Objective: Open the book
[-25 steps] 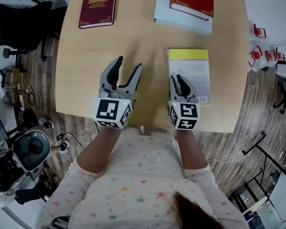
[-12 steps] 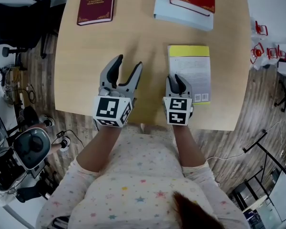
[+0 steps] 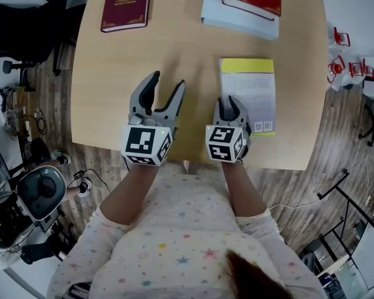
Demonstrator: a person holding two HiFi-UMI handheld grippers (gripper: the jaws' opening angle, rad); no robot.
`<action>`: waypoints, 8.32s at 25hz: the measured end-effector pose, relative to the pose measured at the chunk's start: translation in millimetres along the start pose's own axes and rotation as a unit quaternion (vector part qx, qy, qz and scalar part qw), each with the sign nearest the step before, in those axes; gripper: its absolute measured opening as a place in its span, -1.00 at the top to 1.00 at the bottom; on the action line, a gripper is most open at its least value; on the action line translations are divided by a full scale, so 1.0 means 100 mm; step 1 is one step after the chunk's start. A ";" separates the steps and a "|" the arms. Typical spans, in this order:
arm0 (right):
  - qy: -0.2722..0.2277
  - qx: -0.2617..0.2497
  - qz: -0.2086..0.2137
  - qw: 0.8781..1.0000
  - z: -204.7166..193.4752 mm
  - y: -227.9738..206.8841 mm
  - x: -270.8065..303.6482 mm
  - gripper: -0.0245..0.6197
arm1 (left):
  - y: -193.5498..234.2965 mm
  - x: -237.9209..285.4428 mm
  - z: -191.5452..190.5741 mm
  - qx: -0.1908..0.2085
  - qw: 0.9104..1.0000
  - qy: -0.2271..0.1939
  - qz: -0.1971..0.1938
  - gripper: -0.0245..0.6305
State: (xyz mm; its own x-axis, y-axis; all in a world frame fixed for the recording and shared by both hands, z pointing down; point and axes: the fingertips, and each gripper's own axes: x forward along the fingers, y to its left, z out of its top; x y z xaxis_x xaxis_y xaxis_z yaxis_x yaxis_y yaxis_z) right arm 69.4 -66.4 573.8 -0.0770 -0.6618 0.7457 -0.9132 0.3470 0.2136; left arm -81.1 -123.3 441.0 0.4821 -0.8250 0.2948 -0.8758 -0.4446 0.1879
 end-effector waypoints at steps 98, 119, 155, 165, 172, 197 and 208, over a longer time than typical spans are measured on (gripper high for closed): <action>-0.087 0.070 -0.031 0.993 0.18 -1.90 -0.94 0.90 | -0.56 0.38 0.44 0.045 0.998 -0.021 -0.037 0.81; -0.058 0.079 -0.050 0.994 -0.22 -2.36 -0.72 0.90 | -1.21 0.74 0.05 0.050 0.991 0.024 -0.123 0.81; -0.072 0.098 -0.028 0.992 -0.44 -2.44 -0.80 0.92 | -2.84 1.49 -1.00 0.083 0.931 0.157 -0.319 0.83; -0.071 0.074 0.041 0.994 -0.33 -1.99 -0.71 0.92 | -2.61 1.37 -0.95 0.062 0.942 0.156 -0.289 0.83; -0.042 0.064 0.043 0.996 -0.46 -1.95 -0.59 0.92 | -2.36 1.29 -0.86 0.052 0.952 0.147 -0.262 0.83; -0.017 0.093 0.029 0.995 -0.74 -2.12 -0.36 0.92 | -1.84 1.05 -0.64 0.039 0.971 0.116 -0.204 0.83; -0.051 0.137 0.028 0.989 -0.53 -2.20 -0.52 0.92 | -1.70 0.92 -0.43 0.035 0.977 0.094 -0.187 0.83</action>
State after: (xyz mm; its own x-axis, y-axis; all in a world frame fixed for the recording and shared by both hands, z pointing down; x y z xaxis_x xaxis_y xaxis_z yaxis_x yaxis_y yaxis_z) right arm 295.1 -72.7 521.3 -0.1580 -0.7153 0.6807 -0.9795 0.2010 -0.0162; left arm 112.7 -108.4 476.4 0.7591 -0.5246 0.3854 -0.6337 -0.7310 0.2532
